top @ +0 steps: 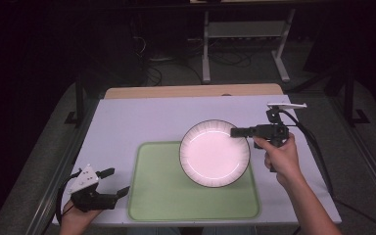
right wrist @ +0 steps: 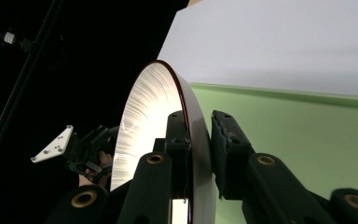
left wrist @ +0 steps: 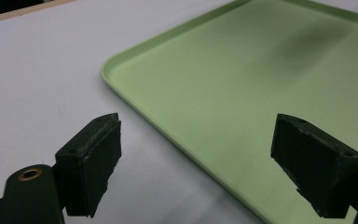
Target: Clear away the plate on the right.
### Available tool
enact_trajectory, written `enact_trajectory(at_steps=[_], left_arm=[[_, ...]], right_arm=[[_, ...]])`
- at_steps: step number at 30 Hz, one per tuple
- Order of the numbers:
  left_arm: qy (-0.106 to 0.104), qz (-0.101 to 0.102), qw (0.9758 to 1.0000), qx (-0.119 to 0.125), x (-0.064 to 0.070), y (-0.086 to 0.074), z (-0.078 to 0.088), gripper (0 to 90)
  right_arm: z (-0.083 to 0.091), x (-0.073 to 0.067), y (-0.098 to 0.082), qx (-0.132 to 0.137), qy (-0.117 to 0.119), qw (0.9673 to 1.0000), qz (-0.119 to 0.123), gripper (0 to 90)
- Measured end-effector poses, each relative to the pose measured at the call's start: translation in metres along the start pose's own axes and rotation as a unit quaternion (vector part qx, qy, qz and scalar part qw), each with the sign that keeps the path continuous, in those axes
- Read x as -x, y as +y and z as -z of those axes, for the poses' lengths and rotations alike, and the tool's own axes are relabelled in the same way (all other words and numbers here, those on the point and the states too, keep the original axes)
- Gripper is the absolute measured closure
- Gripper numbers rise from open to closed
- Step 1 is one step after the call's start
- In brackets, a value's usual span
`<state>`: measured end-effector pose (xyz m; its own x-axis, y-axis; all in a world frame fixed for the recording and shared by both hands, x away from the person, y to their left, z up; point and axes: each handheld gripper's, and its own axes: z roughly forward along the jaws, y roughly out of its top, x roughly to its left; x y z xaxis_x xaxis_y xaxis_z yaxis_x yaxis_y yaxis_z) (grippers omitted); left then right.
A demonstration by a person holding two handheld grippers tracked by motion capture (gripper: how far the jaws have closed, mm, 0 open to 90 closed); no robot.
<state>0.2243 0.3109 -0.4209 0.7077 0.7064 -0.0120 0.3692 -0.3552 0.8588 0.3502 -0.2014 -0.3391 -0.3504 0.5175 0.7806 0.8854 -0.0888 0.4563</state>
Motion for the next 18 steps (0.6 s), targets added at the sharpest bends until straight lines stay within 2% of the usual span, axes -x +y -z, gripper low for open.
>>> enact_trajectory(at_steps=[18], left_arm=[[0.0, 0.0, 1.0, 0.002, 0.0, 0.0, 0.001, 15.9]], right_arm=[[-0.034, 0.007, -0.01, -0.023, -0.008, 0.9997, 0.003, 76.2]])
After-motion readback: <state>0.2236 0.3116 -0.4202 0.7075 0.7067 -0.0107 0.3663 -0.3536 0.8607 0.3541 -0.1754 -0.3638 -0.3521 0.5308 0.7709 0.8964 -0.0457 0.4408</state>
